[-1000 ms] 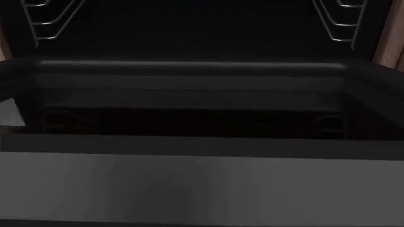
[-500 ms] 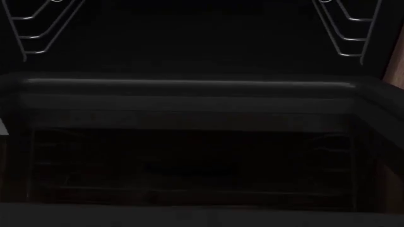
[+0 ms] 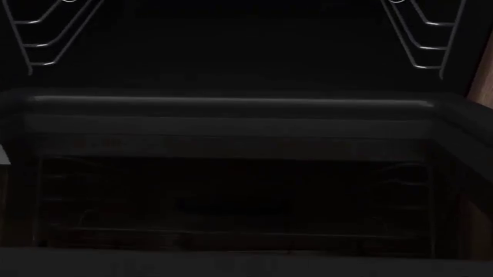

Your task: Close the oven door

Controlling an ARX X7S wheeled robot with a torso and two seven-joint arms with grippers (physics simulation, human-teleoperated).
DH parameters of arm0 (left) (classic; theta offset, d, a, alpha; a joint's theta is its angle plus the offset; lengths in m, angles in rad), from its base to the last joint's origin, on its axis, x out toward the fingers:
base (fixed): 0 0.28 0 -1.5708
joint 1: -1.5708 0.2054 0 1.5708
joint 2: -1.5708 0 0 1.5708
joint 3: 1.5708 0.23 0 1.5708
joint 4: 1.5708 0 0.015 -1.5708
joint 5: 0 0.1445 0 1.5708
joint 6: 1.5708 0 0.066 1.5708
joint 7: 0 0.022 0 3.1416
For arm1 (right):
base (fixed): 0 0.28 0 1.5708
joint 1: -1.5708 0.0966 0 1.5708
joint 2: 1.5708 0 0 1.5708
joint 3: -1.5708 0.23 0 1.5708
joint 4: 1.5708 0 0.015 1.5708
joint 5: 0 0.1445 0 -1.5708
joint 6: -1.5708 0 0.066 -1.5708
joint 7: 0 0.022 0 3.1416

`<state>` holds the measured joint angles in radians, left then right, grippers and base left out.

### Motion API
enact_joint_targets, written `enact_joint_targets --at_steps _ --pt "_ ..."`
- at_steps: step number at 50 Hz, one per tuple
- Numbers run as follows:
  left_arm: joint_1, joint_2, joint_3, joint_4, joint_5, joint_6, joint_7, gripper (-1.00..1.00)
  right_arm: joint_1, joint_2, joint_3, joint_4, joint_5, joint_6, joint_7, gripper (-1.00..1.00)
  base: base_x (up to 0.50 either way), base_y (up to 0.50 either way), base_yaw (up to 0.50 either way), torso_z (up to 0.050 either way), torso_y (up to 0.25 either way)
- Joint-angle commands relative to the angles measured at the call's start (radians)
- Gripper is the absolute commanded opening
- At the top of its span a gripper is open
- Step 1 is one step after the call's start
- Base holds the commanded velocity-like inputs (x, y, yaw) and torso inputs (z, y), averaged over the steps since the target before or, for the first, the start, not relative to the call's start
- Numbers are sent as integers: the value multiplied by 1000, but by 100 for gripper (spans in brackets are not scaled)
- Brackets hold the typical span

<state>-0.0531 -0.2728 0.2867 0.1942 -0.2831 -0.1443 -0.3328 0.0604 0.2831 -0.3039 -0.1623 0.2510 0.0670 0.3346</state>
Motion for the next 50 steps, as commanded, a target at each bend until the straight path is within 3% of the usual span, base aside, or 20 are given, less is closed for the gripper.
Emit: enact_joint_targets --at_steps 1,6,15,24,34,38,42,50 --pt "-70 -46 -11 281 -67 -298 -76 100 54 61 32 -298 56 249 77 100 0 0 0 0 0" --pt "-157 -80 -32 436 -127 -493 -124 100 102 87 80 -410 145 364 90 100 0 0 0 0 0" --pt "-316 -74 -135 566 -308 -694 -167 100 237 127 108 -522 190 519 127 100 0 0 0 0 0" --pt "-634 -34 -146 576 -433 -926 -232 100 460 136 114 -549 235 670 147 100 0 0 0 0 0" --pt "-826 41 -74 431 -406 -918 -216 100 662 129 80 -498 255 760 124 100 0 0 0 0 2" --pt "-984 80 -17 244 -343 -854 -161 100 861 108 47 -358 256 802 70 100 0 0 0 0 0" --pt "-1110 109 -44 112 -346 -835 -129 100 1002 91 18 -251 240 806 31 100 0 0 0 0 0" --pt "-1251 125 -14 -191 -281 -723 -37 100 1179 60 -50 4 166 699 -57 100 0 0 0 0 0"
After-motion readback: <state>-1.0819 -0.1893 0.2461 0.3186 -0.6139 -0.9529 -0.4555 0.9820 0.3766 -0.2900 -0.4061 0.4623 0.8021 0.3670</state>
